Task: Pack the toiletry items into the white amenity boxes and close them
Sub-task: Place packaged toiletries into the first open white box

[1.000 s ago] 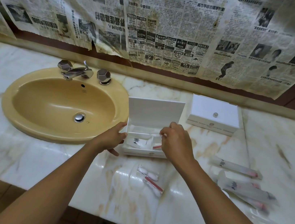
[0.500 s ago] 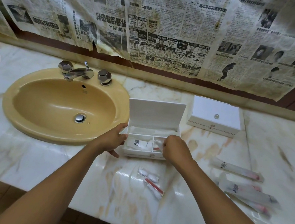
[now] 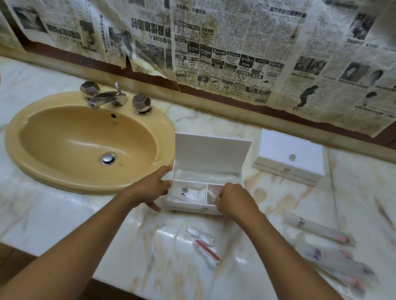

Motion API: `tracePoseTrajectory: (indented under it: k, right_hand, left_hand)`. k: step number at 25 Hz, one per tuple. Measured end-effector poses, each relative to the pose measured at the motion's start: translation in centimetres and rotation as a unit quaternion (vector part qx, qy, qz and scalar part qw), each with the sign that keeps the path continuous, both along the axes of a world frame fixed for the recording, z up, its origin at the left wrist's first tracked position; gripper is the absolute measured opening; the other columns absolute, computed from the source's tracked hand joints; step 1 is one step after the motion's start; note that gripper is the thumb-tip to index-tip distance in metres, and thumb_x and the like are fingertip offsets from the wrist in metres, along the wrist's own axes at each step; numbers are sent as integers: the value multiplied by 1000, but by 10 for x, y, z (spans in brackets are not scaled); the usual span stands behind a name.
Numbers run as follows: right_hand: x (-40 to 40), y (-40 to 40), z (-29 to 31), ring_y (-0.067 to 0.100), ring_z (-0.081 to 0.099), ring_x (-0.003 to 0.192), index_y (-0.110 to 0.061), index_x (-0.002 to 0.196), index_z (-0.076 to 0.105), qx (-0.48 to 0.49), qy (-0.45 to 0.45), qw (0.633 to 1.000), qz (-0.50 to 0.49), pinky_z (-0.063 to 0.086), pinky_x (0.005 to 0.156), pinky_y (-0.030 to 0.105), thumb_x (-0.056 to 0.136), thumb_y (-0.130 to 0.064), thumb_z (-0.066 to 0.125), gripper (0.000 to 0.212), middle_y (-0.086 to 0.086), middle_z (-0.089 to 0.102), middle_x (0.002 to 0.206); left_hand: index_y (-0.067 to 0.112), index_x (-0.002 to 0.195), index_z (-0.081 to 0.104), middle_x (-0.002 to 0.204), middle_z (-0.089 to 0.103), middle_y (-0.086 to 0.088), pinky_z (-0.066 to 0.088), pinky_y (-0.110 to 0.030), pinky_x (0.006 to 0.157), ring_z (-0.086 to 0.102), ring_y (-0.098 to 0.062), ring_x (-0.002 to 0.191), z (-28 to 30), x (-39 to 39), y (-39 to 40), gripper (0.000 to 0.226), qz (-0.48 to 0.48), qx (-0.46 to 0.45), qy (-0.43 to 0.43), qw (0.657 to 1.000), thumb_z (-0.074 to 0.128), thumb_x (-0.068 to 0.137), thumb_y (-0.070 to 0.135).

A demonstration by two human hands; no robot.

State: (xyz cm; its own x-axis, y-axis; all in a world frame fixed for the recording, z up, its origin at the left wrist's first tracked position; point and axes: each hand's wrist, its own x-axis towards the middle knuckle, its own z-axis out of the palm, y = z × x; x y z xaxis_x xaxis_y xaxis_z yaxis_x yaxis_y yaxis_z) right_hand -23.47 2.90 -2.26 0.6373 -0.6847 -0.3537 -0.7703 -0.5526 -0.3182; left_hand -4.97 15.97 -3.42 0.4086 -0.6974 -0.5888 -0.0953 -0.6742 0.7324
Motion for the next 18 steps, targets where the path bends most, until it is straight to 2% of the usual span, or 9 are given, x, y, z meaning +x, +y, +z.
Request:
tracePoseTrajectory:
  k: [2, 3, 5, 7, 8, 10, 13, 16, 18]
  right_hand:
    - [1, 1, 2, 27, 57, 74, -8, 78, 65, 0, -33, 999, -1, 38, 57, 26, 93, -30, 49, 31, 7, 62, 78]
    - [1, 3, 2, 25, 58, 75, -10, 75, 66, 20, -42, 999, 3, 41, 60, 27, 94, -38, 49, 38, 6, 63, 78]
    - [0, 11, 0, 22, 51, 72, -14, 56, 52, 61, -21, 998, 23, 38, 62, 30, 96, -52, 42, 55, 1, 50, 63]
    - [-3, 18, -6, 23, 47, 77, -19, 52, 36, 60, -3, 998, 35, 35, 66, 30, 97, -57, 34, 59, -2, 40, 60]
    - [-4, 18, -8, 25, 50, 82, -18, 53, 37, 55, -4, 998, 39, 37, 69, 31, 98, -57, 31, 60, 1, 44, 64]
    - [-5, 15, -13, 27, 55, 97, -12, 66, 54, 57, -4, 998, 38, 41, 76, 34, 98, -57, 27, 62, 8, 61, 85]
    - [-4, 17, -12, 25, 58, 101, -11, 92, 68, 17, -21, 999, 46, 42, 78, 34, 97, -51, 38, 50, 5, 66, 99]
    - [-7, 28, -10, 24, 55, 105, -14, 103, 69, -71, -75, 993, 60, 41, 88, 36, 95, -38, 49, 32, 3, 65, 105]
    - [-8, 37, -9, 26, 57, 100, -13, 102, 70, -125, -151, 979, 58, 43, 87, 39, 91, -29, 56, 24, 4, 64, 101]
  left_hand:
    - [37, 149, 26, 132, 45, -2, 61, -50, 77, 50, -17, 113, 0, 0, 0, 48, 0, -2, -1, 1000, 40, 104, 27]
    - [38, 149, 26, 133, 45, -2, 61, -50, 77, 51, -17, 113, 0, -1, 0, 48, 0, -2, -1, 1000, 40, 104, 27]
    - [39, 148, 27, 137, 45, 0, 61, -49, 76, 51, -16, 114, 1, -1, 1, 47, -2, -2, -1, 1000, 41, 104, 27]
    - [39, 149, 27, 140, 45, 0, 62, -48, 74, 51, -16, 116, 0, -1, 1, 48, -3, -4, 1, 1000, 40, 104, 28]
    - [39, 149, 27, 141, 45, 0, 62, -48, 74, 51, -17, 116, 0, -1, 1, 48, -4, -4, 0, 1000, 40, 104, 28]
    - [39, 149, 27, 140, 44, -1, 62, -47, 73, 51, -17, 116, 2, -1, 1, 48, -6, -1, -5, 1000, 40, 104, 28]
    - [39, 149, 26, 140, 43, -1, 62, -46, 72, 50, -17, 116, 1, -2, 2, 48, -4, -4, -6, 1000, 40, 104, 28]
    - [39, 149, 25, 140, 44, -1, 62, -48, 73, 51, -18, 116, 1, -3, 2, 49, -2, -5, -7, 1000, 40, 104, 28]
    - [38, 150, 24, 138, 42, 1, 61, -49, 74, 50, -18, 115, 0, -3, 2, 49, -3, -6, -8, 1000, 40, 104, 27]
